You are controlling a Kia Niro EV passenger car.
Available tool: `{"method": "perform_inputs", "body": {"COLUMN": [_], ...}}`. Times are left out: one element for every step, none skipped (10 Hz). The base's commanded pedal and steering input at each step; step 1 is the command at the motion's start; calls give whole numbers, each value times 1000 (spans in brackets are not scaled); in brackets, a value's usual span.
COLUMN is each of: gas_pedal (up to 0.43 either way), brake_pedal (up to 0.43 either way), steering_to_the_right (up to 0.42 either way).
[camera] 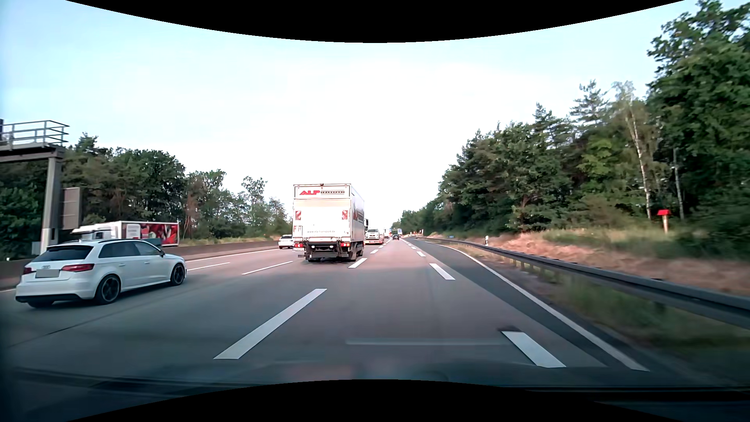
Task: Follow the waypoints while adhering to traffic rules and regulations
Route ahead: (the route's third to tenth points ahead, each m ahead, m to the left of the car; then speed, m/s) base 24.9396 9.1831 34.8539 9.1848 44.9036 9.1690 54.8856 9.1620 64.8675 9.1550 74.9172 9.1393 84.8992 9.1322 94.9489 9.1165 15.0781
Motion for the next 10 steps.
{"method": "perform_inputs", "body": {"gas_pedal": [0,0,0,0,0,0,0,0,0,0], "brake_pedal": [0,0,0,0,0,0,0,0,0,0], "steering_to_the_right": [-5,-5,-5,-5,-5,-5,-5,-5,-5,-5]}}
